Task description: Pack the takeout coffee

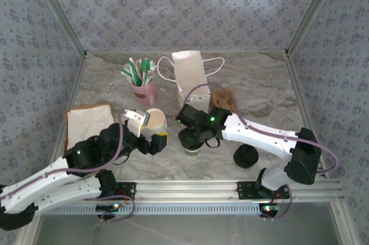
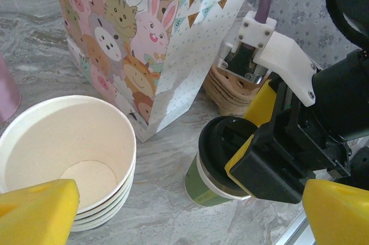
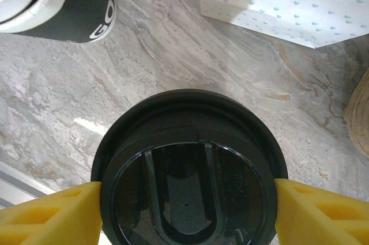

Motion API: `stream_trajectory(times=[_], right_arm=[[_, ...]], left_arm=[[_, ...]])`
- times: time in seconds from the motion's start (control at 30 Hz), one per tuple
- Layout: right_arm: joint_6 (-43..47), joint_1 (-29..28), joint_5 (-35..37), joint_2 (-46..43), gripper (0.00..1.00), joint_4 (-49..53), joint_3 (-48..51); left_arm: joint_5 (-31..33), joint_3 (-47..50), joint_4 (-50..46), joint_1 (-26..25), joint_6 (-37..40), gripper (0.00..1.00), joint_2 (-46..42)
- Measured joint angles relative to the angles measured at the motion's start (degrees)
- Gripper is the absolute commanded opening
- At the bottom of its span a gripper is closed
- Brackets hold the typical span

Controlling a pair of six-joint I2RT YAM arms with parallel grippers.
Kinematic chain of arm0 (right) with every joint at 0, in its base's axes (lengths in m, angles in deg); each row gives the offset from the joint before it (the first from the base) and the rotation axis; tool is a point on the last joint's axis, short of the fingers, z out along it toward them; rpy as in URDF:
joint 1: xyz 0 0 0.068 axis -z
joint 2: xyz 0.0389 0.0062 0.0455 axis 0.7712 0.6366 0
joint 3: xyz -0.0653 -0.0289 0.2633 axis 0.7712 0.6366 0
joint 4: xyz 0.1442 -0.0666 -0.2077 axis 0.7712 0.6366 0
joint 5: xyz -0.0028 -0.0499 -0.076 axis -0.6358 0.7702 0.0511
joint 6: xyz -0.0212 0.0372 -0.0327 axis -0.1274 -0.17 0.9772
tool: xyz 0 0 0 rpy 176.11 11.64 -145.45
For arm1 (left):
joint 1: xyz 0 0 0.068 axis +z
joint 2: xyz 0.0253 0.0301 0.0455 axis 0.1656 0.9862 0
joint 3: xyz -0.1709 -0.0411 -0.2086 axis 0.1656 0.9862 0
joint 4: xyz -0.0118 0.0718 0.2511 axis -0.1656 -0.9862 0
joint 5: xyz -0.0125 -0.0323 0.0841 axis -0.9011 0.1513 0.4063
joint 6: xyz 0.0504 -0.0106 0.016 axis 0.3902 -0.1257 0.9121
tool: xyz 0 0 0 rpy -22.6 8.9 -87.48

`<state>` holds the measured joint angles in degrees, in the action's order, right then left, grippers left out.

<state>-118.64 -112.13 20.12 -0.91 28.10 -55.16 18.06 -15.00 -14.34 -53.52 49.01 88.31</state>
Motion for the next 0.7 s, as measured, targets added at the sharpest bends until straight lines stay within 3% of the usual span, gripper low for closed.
stream_trajectory(times=[0.7], right_arm=[[0.0, -0.9, 0.0, 1.8, 0.75, 1.1, -0.7]], left_arm=[[0.0, 0.7, 0.1, 0.0, 0.0, 1.0, 0.8]])
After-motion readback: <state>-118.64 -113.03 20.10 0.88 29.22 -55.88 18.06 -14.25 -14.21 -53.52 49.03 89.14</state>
